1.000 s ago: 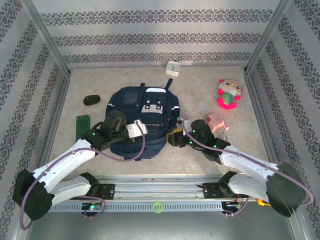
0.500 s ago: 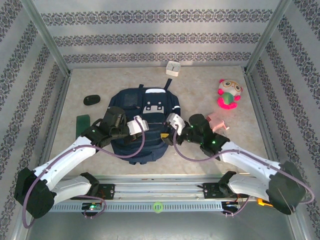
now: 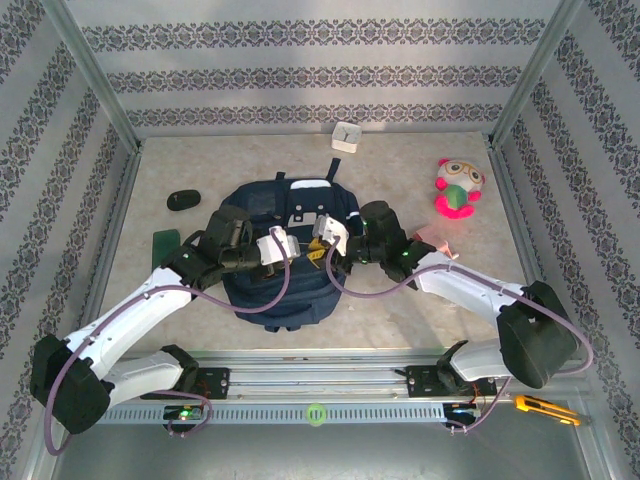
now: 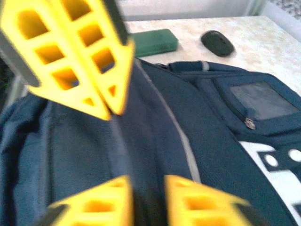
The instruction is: Pack books, pencil case, and school supplies into a backpack
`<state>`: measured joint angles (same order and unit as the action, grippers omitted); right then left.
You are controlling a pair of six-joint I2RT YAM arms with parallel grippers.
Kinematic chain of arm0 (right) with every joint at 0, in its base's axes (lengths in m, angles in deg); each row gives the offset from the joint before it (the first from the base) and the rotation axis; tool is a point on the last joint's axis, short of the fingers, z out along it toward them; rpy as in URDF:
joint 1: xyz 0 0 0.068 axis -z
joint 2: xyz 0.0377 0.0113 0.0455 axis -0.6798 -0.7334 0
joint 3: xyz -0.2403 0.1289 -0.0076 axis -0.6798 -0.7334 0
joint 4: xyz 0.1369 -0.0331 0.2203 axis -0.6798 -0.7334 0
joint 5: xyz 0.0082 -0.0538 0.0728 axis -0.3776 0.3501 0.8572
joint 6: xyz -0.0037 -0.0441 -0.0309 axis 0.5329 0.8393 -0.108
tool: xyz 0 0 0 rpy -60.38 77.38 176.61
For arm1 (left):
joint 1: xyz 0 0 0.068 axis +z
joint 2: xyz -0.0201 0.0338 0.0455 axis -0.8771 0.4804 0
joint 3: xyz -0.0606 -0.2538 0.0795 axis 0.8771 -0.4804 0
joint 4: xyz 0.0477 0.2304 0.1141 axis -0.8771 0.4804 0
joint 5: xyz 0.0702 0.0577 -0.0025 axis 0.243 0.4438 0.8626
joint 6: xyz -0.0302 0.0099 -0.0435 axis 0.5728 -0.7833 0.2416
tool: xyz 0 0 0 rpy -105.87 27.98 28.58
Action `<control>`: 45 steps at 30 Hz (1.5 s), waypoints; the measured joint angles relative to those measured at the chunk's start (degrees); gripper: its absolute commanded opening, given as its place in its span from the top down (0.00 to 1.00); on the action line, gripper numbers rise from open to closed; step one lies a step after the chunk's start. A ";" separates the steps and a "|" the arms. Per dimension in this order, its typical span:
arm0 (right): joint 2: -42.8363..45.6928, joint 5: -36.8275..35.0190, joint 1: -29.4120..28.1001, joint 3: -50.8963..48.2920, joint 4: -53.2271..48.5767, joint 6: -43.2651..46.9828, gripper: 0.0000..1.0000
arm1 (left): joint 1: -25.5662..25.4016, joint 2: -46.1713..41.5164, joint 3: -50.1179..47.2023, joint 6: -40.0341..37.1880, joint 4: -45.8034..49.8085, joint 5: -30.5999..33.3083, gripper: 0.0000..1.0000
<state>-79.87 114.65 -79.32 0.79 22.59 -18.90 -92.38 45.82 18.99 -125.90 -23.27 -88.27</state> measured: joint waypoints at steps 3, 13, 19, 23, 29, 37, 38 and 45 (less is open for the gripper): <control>0.00 1.77 0.39 0.13 -1.18 1.49 1.00 | 0.09 0.04 0.50 0.13 -0.13 -0.28 0.47; 0.00 3.67 1.11 0.13 -3.48 3.43 1.00 | 0.09 6.99 3.56 2.03 -0.09 -2.62 0.23; 0.07 3.72 1.09 0.13 -3.78 3.48 1.00 | 0.09 12.72 5.31 1.79 -0.07 -2.75 0.50; 0.92 3.54 1.64 0.13 -3.76 3.63 0.85 | -0.13 13.84 5.90 1.42 0.31 -5.07 1.00; 8.26 8.48 11.45 -0.33 -2.25 1.68 0.49 | 2.71 11.02 3.93 0.31 0.04 -8.11 1.00; 3.54 10.73 25.64 0.04 -7.69 2.67 0.46 | 9.14 3.08 0.50 2.08 -1.77 -14.40 1.00; 1.57 10.82 25.77 0.31 -8.59 3.26 0.46 | 9.38 2.99 0.52 2.08 -1.77 -14.86 1.00; -9.77 12.63 25.33 4.87 -12.90 8.22 0.44 | 9.64 3.37 1.09 2.01 -1.40 -16.15 1.00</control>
<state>-89.64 127.28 -53.99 5.66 9.70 -10.68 -82.74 49.19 20.08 -123.89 -24.67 -104.42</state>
